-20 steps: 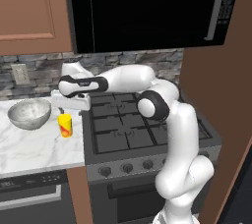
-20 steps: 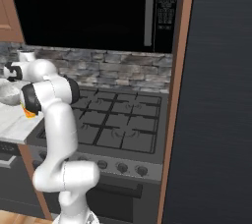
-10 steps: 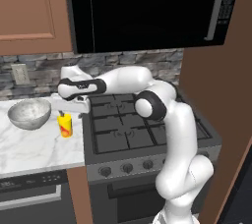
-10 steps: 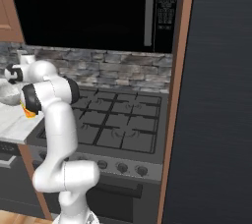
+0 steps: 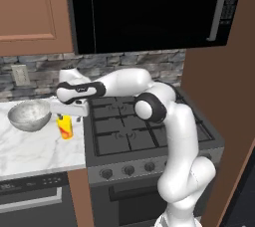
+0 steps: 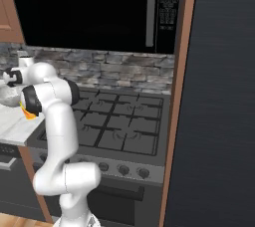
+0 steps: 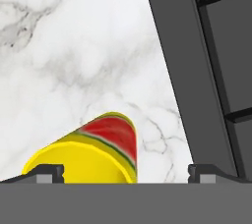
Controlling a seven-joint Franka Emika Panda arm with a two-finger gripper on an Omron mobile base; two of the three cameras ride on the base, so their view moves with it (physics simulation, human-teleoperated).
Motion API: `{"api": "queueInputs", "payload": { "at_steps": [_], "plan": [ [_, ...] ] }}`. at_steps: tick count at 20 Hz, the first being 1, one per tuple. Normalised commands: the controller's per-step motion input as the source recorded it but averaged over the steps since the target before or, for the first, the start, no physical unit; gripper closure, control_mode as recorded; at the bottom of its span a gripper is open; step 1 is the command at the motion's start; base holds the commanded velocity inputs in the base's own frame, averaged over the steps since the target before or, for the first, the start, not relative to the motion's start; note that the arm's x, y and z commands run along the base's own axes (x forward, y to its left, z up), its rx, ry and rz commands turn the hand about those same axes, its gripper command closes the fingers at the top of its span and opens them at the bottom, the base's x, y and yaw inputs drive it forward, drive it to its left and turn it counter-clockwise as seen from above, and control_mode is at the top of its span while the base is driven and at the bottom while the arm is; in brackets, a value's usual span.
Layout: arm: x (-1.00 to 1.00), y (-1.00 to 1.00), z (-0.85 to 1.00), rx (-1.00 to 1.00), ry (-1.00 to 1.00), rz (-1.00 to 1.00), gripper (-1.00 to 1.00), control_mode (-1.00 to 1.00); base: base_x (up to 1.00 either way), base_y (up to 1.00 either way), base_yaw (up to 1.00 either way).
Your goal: Pick the cup and bowl from the counter and place them on the counter next to the sink.
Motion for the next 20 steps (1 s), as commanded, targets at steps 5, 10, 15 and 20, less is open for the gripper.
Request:
{"api": "queueInputs", "payload": {
  "at_steps": [5,10,15,20],
  "plan": [
    [0.02,0.15,-0.01,0.00,0.00,-0.01,-1.00,-1.00,0.00,0.00,0.00],
    [0.00,0.00,-0.22,-0.01,0.00,-0.02,-1.00,-1.00,0.00,0.00,0.00],
    [0.00,0.00,-0.28,-0.01,0.01,-0.01,-1.00,-1.00,0.00,0.00,0.00],
    [-0.04,-0.06,-0.28,0.00,0.02,-0.02,-1.00,-1.00,0.00,0.00,0.00]
  ]
}}
